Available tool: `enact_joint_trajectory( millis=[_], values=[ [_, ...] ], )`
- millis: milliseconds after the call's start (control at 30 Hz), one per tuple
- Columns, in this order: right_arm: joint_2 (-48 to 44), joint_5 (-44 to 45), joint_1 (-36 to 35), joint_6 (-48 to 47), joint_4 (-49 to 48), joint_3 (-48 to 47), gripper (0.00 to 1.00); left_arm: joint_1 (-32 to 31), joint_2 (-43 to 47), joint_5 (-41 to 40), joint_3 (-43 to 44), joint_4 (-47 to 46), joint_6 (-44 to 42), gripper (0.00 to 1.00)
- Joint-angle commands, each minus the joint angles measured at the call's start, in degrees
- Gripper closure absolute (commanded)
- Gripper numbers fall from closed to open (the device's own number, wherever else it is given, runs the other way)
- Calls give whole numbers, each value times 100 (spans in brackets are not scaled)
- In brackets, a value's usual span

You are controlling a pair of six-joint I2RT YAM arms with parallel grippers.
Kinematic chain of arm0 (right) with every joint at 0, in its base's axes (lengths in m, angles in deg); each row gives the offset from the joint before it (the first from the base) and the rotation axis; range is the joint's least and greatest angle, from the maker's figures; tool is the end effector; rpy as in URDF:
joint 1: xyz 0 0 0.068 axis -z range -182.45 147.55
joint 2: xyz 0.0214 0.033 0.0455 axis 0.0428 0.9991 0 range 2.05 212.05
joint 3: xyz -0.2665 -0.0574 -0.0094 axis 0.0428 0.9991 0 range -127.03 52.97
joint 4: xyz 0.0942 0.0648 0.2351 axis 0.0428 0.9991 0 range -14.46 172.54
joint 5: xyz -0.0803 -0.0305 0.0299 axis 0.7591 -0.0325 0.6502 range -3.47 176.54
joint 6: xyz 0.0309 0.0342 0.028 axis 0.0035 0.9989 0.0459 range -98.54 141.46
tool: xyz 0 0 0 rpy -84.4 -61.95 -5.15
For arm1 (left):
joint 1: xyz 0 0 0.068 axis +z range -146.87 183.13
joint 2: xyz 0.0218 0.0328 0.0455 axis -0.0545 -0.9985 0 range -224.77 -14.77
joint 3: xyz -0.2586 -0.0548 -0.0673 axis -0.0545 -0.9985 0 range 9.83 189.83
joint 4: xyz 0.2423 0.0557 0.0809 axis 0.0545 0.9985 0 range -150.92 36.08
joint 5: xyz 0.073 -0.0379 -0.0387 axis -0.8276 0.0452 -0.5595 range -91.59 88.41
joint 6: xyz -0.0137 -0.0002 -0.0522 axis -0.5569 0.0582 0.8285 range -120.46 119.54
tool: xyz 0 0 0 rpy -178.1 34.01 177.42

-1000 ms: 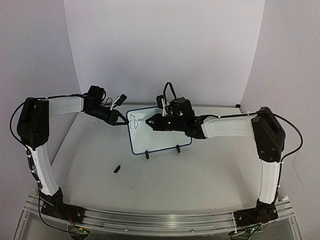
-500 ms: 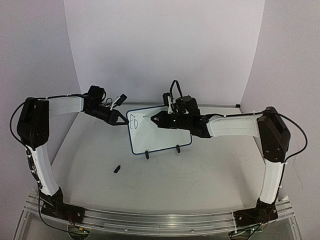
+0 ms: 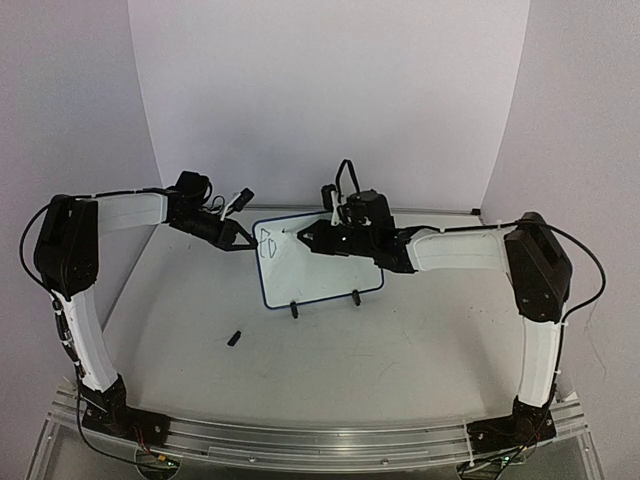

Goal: Write a sentence on the whiteboard
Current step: Write on the whiteboard with the whiteboard marker without the cap.

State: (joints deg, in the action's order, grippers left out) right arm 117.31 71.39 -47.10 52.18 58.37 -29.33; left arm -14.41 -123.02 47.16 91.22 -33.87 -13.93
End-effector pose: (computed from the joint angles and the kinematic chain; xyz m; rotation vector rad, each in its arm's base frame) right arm 0.3315 0.3405 0.2397 -0.4403 1.9528 1.1306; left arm 0.3788 -0.1477 0.2282 0.9569 2.1589 -1.0849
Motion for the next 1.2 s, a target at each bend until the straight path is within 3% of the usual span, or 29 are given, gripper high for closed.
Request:
enact_joint_trajectory(
  millis=[0, 1167],
  values=[
    [127, -71, 18, 41, -54, -209, 100, -57, 201, -286, 150, 125, -257, 100],
    [69, -27, -9, 111, 165, 70, 100, -83, 243, -308, 144, 128, -267, 100]
  ],
)
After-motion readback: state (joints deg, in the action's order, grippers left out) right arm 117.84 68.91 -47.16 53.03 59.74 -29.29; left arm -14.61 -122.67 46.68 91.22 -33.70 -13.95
